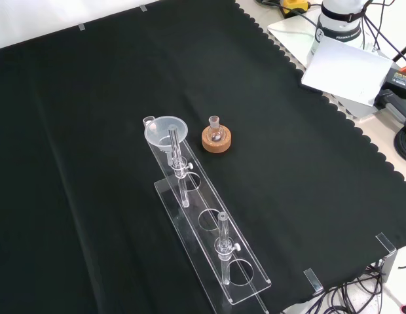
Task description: Pick up the funnel from the transparent funnel stand.
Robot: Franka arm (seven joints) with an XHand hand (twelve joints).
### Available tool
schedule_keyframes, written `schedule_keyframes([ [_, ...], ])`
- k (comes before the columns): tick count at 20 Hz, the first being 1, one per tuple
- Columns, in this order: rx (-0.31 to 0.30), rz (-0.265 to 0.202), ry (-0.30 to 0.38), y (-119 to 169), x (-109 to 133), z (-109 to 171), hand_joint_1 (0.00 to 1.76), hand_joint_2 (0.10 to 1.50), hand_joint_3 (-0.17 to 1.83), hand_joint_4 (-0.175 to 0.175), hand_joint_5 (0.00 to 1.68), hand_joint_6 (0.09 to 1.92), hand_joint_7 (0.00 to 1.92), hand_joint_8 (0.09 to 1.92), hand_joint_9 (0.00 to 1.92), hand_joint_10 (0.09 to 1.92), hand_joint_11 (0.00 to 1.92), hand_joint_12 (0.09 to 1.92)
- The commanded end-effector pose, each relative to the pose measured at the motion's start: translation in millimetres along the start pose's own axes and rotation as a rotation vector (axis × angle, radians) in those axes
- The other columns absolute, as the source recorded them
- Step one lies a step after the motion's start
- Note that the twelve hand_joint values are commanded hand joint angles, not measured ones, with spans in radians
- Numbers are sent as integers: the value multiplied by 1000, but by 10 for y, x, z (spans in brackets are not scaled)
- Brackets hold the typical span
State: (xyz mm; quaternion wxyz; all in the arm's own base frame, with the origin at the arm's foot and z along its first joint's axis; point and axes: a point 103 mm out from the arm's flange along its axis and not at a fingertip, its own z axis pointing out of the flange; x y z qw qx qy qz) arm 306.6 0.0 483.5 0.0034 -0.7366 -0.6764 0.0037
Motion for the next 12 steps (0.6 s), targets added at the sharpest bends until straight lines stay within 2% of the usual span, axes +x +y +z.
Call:
schedule_keyframes([
  [1,-11,-11,-23,10,24,-30,72,1108,430,0,212,87,134,120,107,702,135,1370],
  [3,-14,-29,-24,-2,-22,-8,17,1167,418,6,232,87,133,144,124,672,147,1356],
  [6,-10,-39,-37,6,-3,-13,1,1186,411,7,239,87,132,155,129,661,149,1351],
  [12,1,-35,-62,72,117,14,0,1190,406,7,242,87,130,163,132,659,145,1349],
])
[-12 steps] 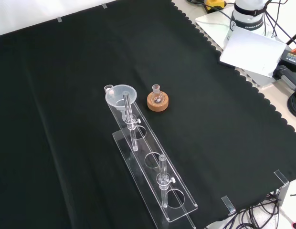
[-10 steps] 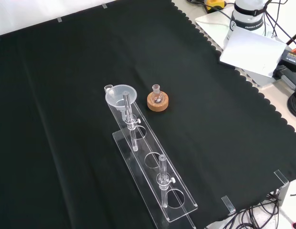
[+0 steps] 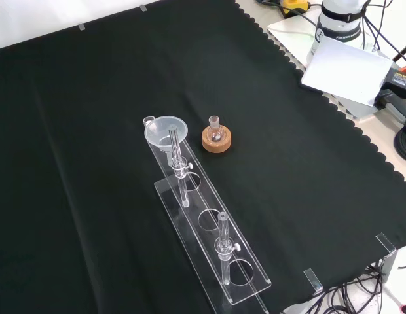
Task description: Pick up the funnel from the transparent funnel stand.
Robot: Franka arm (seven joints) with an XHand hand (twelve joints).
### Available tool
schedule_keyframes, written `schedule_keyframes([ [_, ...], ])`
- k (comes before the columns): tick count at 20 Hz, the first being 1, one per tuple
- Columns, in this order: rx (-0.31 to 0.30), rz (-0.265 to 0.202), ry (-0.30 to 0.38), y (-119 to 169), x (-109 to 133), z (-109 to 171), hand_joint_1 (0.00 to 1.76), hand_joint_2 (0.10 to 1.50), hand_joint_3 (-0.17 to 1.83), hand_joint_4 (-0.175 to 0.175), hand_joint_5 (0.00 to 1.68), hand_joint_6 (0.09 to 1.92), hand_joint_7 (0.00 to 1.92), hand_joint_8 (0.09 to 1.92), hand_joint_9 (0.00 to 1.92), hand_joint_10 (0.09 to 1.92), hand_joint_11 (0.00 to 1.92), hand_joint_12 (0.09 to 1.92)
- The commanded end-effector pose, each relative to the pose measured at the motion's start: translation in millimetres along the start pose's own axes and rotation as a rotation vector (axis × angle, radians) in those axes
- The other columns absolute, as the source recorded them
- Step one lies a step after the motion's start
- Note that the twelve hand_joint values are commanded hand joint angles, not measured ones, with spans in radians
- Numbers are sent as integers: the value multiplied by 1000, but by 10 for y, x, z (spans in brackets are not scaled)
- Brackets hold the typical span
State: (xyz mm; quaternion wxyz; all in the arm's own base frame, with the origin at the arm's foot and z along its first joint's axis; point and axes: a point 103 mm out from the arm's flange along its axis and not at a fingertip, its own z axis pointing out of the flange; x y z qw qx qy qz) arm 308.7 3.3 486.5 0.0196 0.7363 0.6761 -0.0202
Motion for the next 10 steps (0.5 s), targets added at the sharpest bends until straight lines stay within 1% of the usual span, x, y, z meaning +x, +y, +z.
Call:
schedule_keyframes([
  [1,15,-34,-9,72,87,57,0,1190,405,7,243,87,129,164,133,659,145,1349],
  [5,29,-32,-18,176,158,128,0,1191,402,7,244,87,129,169,136,659,143,1349],
  [7,38,-34,-21,250,238,164,0,1191,400,7,244,87,129,172,137,658,142,1350],
  [10,56,-38,-32,365,305,239,0,1209,359,7,250,87,88,271,146,647,139,1356],
])
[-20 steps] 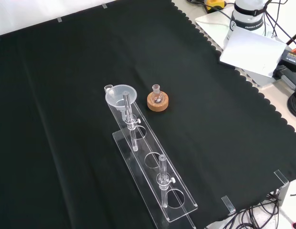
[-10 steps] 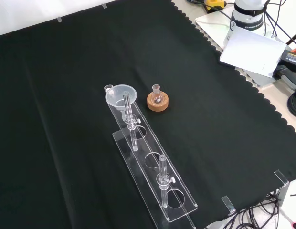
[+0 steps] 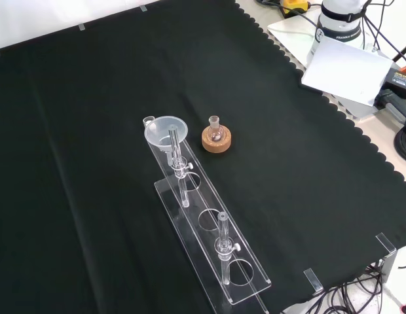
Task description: Pick up the funnel from the transparent funnel stand.
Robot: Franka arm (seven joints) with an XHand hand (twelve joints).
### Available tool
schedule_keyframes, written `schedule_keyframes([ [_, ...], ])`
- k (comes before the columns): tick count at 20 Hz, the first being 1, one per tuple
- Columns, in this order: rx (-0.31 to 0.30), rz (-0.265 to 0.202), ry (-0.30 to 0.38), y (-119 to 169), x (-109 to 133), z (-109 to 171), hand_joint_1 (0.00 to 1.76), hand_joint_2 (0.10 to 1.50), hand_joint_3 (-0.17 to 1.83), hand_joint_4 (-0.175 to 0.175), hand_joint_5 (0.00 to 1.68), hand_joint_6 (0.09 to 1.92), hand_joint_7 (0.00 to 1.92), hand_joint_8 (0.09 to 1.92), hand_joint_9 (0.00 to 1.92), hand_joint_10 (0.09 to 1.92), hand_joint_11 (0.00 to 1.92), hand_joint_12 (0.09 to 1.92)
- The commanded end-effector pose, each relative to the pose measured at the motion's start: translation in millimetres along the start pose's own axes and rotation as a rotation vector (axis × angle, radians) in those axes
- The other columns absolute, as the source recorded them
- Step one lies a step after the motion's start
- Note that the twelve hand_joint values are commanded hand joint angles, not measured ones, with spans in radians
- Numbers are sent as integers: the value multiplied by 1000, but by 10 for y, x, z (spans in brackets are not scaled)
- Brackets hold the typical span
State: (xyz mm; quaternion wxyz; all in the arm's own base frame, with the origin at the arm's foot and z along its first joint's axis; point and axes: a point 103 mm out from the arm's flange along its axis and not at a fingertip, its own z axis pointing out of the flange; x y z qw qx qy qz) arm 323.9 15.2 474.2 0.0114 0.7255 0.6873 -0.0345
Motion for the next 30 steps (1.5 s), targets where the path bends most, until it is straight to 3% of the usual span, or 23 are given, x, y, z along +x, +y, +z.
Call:
schedule_keyframes([
  [1,30,-6,-27,271,185,139,0,1214,349,7,251,87,68,319,147,647,140,1354],
  [9,82,-37,-52,693,364,331,0,1210,323,2,241,87,27,441,158,651,133,1363],
  [17,112,-146,-59,1196,735,522,7,1169,296,-7,216,87,23,477,159,669,115,1384],
  [20,122,-167,-71,1336,866,587,88,1115,266,-12,193,87,17,500,162,687,104,1395],
  [24,171,-180,-77,1441,1048,692,251,1011,216,-13,177,87,2,506,144,718,87,1418],
  [30,283,-178,-86,1595,1258,844,379,886,157,-20,93,87,0,299,45,779,73,1480],
])
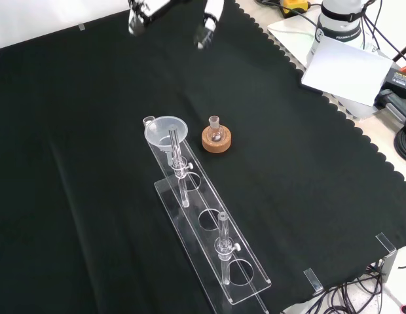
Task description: Pick up the funnel from the transparent funnel stand.
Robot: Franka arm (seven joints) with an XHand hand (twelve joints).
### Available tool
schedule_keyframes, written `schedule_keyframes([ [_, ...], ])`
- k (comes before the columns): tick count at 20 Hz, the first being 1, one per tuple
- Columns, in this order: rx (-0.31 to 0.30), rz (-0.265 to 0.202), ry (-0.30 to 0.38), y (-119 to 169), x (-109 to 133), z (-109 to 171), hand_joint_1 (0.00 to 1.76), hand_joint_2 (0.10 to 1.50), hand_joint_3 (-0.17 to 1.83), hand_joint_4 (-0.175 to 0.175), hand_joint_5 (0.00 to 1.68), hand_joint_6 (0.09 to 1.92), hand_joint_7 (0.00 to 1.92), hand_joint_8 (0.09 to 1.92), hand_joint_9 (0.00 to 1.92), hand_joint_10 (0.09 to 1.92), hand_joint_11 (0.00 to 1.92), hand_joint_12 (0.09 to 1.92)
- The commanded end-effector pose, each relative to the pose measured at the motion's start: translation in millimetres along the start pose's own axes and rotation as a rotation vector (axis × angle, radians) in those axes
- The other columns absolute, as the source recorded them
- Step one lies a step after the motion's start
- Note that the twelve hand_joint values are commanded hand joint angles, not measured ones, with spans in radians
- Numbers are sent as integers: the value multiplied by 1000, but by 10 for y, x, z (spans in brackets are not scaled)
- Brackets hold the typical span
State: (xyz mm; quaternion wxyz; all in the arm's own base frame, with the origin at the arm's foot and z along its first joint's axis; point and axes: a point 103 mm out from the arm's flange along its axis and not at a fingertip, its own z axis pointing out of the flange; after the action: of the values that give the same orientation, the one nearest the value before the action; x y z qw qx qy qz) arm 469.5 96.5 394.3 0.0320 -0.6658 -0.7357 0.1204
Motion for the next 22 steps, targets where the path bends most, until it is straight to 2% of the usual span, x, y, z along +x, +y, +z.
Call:
schedule_keyframes([
  [1,120,-25,-9,269,333,117,374,877,152,-22,59,87,0,205,23,755,71,1490],
  [3,143,-32,-4,341,384,158,359,862,142,-24,16,87,0,87,5,641,66,1510],
  [8,191,-44,-24,499,512,261,333,822,106,-21,0,87,0,87,0,390,62,1545],
  [13,224,-60,-31,630,589,357,334,809,82,-15,0,87,0,87,0,289,45,1558],
  [18,236,-64,-10,701,640,443,323,778,49,-5,0,87,0,87,0,87,34,1547],
  [22,242,-66,-21,728,639,481,315,756,33,1,0,87,0,87,0,87,24,1536],
])
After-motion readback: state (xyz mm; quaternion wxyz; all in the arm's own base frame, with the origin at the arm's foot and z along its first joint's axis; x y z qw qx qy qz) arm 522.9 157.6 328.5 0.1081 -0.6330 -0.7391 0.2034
